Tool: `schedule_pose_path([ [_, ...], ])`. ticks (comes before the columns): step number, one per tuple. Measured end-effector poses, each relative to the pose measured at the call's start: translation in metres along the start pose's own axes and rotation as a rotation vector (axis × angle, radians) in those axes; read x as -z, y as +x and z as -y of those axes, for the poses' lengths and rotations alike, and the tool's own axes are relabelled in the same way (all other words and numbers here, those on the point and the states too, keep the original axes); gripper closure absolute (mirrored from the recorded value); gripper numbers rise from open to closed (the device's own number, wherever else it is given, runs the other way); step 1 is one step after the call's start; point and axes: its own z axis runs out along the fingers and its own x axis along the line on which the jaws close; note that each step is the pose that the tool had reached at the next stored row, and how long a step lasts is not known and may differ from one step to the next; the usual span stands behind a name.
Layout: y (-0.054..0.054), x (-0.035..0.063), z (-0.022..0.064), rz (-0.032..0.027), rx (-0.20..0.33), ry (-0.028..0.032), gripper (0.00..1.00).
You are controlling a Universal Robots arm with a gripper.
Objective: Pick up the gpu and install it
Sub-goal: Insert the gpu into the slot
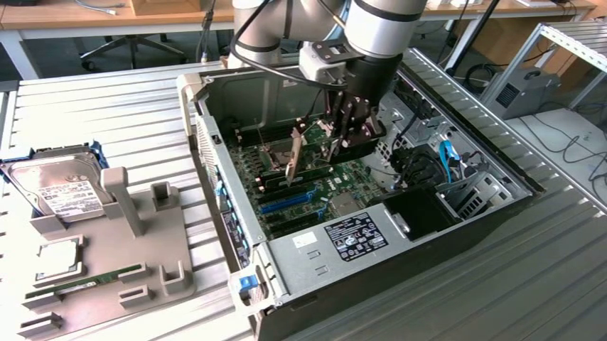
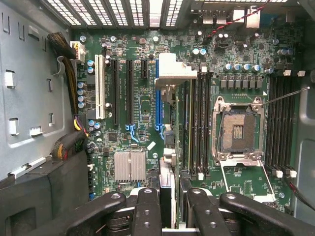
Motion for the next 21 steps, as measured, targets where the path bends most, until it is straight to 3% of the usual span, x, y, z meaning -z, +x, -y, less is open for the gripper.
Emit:
schedule_pose_path([
  [21,0.0002,-0.0015,-0.004,-0.0001,0.0,0.0,0.74],
])
